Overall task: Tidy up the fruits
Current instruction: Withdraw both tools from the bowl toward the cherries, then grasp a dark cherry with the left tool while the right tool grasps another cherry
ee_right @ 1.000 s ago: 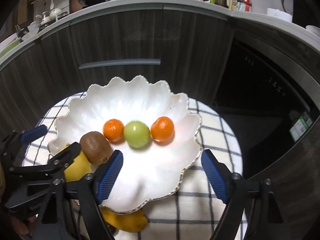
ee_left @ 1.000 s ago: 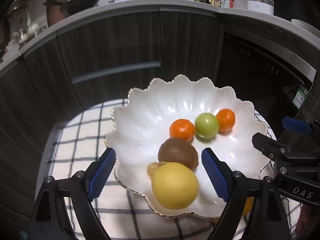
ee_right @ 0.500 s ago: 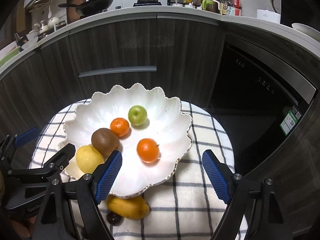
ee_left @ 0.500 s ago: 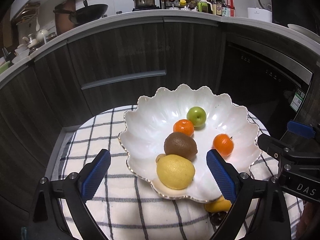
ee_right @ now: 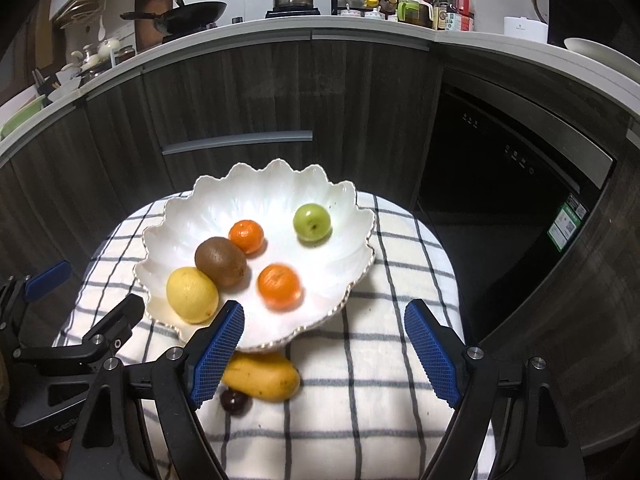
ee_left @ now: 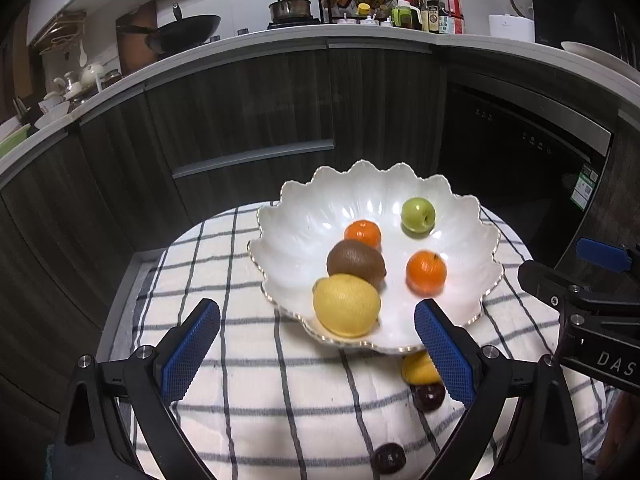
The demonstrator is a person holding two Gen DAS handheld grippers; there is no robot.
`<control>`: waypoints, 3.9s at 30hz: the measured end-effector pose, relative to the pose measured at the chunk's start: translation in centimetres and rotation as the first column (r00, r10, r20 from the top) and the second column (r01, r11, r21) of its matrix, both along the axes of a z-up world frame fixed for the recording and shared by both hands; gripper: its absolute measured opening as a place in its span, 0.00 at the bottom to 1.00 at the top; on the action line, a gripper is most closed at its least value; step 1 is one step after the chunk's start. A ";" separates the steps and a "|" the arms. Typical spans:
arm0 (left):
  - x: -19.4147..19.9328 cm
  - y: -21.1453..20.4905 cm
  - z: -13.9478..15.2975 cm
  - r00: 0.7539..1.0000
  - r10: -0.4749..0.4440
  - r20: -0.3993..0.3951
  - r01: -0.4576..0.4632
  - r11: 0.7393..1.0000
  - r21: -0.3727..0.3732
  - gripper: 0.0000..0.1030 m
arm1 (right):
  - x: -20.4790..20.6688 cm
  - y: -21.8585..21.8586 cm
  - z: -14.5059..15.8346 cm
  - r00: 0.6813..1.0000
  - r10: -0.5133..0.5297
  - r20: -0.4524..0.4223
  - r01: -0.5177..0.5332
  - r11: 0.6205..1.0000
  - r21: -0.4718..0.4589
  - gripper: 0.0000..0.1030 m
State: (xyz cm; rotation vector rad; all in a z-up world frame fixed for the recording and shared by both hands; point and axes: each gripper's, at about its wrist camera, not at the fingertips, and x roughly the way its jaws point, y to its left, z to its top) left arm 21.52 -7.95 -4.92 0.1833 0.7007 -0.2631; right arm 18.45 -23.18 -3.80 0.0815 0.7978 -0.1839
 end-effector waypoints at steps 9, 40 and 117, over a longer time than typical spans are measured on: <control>-2.6 -0.2 -1.8 1.000 -0.008 -0.018 0.008 1.000 0.018 0.96 | -2.3 -0.2 -1.7 0.999 -0.019 -0.037 0.020 1.000 0.024 0.81; -5.9 0.1 -8.6 0.991 -0.034 -0.133 0.037 0.999 0.018 0.81 | -6.8 -0.5 -7.5 0.985 -0.122 -0.122 0.127 0.991 0.031 0.81; -3.1 8.0 -7.5 0.981 0.090 -0.172 -0.105 0.991 -0.077 0.25 | -0.7 7.0 -9.4 0.985 0.075 -0.152 -0.053 0.988 0.142 0.47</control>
